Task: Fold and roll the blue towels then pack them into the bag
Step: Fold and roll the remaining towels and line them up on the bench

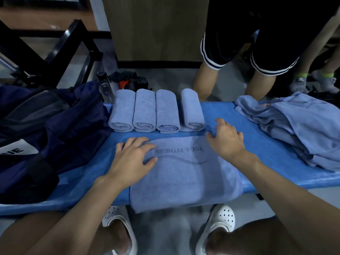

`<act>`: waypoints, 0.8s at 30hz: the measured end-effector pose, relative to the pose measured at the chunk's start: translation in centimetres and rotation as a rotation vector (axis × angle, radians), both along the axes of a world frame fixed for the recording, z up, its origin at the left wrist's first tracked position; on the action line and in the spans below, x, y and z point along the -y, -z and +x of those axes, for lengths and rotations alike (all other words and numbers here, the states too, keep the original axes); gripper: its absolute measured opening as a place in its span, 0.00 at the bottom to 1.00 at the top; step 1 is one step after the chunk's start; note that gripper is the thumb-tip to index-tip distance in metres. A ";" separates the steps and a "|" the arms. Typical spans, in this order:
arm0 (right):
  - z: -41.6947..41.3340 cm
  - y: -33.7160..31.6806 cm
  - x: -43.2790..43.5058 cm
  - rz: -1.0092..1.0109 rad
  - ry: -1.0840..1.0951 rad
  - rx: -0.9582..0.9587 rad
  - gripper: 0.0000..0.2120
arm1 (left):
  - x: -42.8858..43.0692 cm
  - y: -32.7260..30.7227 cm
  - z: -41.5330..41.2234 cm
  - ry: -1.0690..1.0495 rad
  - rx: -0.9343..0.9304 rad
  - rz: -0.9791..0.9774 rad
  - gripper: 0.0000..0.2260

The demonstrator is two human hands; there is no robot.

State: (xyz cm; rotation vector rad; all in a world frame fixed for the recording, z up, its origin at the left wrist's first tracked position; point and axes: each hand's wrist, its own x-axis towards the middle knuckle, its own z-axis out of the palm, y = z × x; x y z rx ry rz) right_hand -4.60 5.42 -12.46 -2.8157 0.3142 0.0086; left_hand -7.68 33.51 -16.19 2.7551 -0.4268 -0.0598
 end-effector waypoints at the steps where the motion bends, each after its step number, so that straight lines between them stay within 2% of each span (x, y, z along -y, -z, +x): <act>1: -0.4 0.2 0.5 0.005 0.011 -0.017 0.19 | 0.0 0.0 0.0 -0.007 -0.005 -0.006 0.25; 6: -1.7 0.6 2.0 0.096 0.027 0.033 0.12 | -0.3 -0.2 0.1 -0.116 0.018 -0.056 0.21; 9: -2.1 0.3 2.5 0.292 0.063 0.102 0.08 | -0.8 -0.5 0.4 -0.206 -0.001 -0.062 0.23; 12: -2.5 0.2 3.2 0.300 0.033 0.052 0.06 | -1.3 -0.2 0.8 -0.267 -0.036 -0.110 0.21; 14: -2.7 0.8 3.7 0.245 -0.015 0.003 0.08 | -1.6 -0.1 1.1 -0.286 -0.078 -0.203 0.18; 17: -3.2 1.5 4.0 0.203 -0.033 0.009 0.15 | -1.5 -0.2 1.2 -0.285 -0.083 -0.320 0.07; 18: -3.3 1.3 3.8 0.209 -0.025 0.027 0.16 | -1.5 -0.3 1.2 -0.284 -0.076 -0.342 0.06; 21: -3.4 1.1 3.5 0.227 -0.020 0.048 0.20 | -1.4 -0.5 1.1 -0.298 -0.087 -0.400 0.09; 24: -3.3 1.2 3.7 0.232 -0.039 0.007 0.18 | -1.2 -0.8 1.0 -0.294 -0.116 -0.427 0.11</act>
